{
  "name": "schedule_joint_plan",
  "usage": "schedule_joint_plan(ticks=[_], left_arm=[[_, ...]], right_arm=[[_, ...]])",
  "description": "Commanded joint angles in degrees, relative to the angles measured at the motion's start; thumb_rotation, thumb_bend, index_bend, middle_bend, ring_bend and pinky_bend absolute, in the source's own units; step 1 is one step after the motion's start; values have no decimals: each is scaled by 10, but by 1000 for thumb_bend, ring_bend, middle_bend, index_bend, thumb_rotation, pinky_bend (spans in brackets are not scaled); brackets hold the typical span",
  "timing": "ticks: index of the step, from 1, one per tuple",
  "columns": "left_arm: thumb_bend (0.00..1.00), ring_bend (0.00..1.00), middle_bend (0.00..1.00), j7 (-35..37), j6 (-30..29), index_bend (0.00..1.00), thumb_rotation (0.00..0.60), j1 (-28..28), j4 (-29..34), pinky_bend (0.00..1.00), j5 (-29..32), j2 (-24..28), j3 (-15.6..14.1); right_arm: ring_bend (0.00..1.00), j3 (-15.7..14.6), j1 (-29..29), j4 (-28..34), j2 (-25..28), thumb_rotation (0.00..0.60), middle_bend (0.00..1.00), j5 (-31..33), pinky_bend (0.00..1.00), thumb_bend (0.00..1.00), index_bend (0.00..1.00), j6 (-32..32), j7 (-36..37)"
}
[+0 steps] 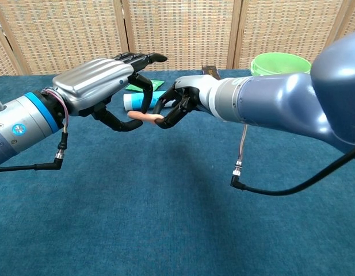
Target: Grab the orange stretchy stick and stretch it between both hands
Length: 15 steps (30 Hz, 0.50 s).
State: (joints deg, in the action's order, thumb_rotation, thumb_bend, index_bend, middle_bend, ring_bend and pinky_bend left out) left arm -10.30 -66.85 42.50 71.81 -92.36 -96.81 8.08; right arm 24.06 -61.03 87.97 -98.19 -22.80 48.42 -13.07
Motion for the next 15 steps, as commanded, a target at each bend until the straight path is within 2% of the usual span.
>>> schedule_joint_plan(ticks=[1,8,12,15], left_arm=[[370,0,0,-4,-1,589,600,1,-1,0,2,-1,0],[482,0,0,-13,-2,600,600,5,-4,0,5,-6,1],[498,0,0,-21,-1,610,600,7,-7,0,7,-7,0],[508,0,0,-25,0,653,600,8,-9,0,9,-9,0]], right_arm=[[0,-1,0,-1,1,600,173,-1,0,613,674,-2,2],[0,-5,1,-2,4,600,176,-4,0,614,674,-8,9],[0,-7,3,-2,7,600,178,-7,0,614,673,-10,15],[0,-8,4,-2,9,600,178,-8,0,615,674,-12,18]])
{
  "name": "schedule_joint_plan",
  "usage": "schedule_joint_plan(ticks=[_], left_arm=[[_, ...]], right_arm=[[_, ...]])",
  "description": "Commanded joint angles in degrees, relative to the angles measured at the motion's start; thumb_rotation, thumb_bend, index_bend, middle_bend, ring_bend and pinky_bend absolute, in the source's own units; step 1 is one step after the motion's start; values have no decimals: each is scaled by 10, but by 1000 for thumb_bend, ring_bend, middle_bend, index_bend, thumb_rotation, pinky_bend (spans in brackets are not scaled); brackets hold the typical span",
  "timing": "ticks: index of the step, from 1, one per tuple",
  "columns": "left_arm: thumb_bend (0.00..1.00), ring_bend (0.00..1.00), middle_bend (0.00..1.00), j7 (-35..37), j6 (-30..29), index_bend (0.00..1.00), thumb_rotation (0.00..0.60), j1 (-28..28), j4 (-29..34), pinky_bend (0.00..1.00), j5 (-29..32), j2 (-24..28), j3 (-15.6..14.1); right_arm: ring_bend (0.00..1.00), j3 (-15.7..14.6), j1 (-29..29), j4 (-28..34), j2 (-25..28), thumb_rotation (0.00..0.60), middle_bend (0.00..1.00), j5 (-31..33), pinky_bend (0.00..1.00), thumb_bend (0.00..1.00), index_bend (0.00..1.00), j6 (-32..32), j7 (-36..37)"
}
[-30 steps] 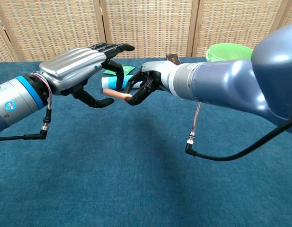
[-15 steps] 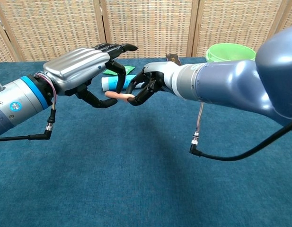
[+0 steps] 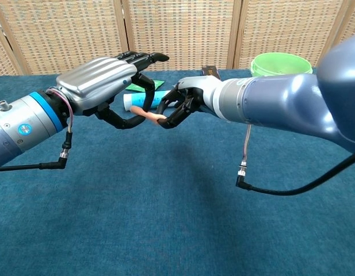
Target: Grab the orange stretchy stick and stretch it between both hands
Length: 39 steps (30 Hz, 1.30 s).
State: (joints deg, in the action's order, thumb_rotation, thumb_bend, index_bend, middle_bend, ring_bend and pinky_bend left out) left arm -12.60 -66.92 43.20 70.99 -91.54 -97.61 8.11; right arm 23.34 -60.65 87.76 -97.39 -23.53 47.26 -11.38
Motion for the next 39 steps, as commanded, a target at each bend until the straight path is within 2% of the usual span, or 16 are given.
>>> schedule_joint_plan(ticks=[1,7,12,27,39], left_arm=[[519,0,0,-3,1,672,600,1,-2,0,2,-1,0],[603,0,0,-5,0,764,600,2,-6,0,5,-2,0],[624,0,0,1,-6,811,600,4,-12,0,1,-2,-1],[633,0,0,-5,-22,823,600,-2,-10,0,2,24,-1],[636,0,0,-1,-48,823,600,-22,3,0,17,77,8]], right_arm=[[0,-1,1,0,1,600,178,-1,0,615,674,-1,2],[0,-3,4,-1,6,600,182,-4,0,617,679,-4,9],[0,-5,7,-2,10,600,189,-10,0,616,695,-6,15],[0,-11,27,4,34,600,198,-24,0,618,717,-5,36],[0,-20,53,19,65,600,200,-38,0,618,722,-3,55]])
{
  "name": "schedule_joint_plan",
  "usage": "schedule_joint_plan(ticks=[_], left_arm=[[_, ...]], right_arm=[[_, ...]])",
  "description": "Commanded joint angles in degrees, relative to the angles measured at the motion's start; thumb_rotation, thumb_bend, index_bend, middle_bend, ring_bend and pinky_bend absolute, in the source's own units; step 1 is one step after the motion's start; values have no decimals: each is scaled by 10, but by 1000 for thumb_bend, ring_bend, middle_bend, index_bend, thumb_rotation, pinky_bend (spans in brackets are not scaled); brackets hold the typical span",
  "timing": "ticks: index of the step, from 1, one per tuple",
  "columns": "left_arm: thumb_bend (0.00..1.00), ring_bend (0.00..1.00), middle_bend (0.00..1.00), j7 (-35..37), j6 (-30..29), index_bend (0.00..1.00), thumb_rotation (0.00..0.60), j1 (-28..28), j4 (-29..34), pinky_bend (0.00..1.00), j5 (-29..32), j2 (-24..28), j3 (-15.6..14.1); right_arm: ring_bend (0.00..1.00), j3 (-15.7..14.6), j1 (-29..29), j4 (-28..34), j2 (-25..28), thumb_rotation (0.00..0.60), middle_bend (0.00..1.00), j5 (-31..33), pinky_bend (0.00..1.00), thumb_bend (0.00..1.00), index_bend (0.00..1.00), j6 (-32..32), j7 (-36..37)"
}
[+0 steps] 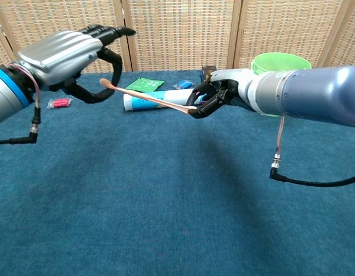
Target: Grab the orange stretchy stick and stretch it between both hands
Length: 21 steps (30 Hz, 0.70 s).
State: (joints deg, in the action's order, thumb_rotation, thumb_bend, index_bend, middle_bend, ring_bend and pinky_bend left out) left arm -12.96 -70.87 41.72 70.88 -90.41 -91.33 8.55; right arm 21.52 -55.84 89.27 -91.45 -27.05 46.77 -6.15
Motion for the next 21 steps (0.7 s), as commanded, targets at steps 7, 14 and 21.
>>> schedule_joint_plan(ticks=[7,14,21], left_arm=[[637,0,0,14,-31,823,600,-33,14,0,23,70,11],[639,0,0,41,-47,823,600,-63,0,0,49,123,20],[639,0,0,78,-58,823,600,-89,-18,0,66,157,21]], right_arm=[[0,-9,28,20,34,600,200,-18,0,618,724,3,17],[0,-19,54,31,66,600,200,-34,0,619,724,0,34],[0,-29,77,37,88,600,201,-51,0,619,725,-4,50]])
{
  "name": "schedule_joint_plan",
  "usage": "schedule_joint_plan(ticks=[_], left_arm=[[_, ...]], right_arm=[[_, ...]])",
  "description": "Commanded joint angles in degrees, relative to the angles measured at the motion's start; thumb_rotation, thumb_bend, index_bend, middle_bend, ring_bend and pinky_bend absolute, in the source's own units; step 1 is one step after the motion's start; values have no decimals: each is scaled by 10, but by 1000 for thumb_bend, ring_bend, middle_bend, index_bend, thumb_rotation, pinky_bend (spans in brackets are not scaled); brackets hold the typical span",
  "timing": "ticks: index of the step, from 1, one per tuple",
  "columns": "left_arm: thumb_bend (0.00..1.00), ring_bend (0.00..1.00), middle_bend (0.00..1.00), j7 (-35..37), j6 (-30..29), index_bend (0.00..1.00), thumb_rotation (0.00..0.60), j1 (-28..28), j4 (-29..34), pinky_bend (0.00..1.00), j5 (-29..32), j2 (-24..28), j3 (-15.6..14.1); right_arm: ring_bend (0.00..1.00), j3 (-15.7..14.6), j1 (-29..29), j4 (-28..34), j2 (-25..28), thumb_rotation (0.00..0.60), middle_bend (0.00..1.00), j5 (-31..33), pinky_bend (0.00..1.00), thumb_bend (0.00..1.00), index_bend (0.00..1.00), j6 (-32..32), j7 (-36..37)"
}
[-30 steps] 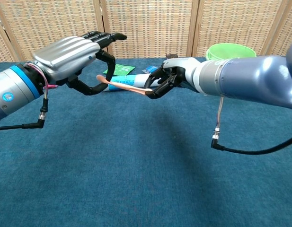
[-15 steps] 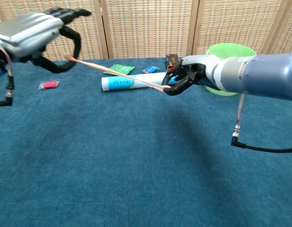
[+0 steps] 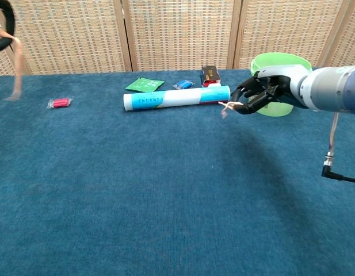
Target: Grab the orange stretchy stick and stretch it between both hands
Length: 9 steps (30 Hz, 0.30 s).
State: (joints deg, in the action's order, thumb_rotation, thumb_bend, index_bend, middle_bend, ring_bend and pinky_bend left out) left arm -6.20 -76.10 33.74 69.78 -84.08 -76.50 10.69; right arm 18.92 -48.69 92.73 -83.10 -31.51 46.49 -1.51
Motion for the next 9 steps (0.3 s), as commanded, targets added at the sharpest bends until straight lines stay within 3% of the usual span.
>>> schedule_joint_plan(ticks=[1,9], left_arm=[[639,0,0,14,-8,823,600,-12,-11,0,2,14,-2],[639,0,0,42,-14,823,600,-27,-24,0,9,28,-3]], right_arm=[[0,-6,9,3,8,600,201,-10,0,619,725,-2,5],[0,-10,25,12,26,600,201,-25,0,619,726,-2,20]])
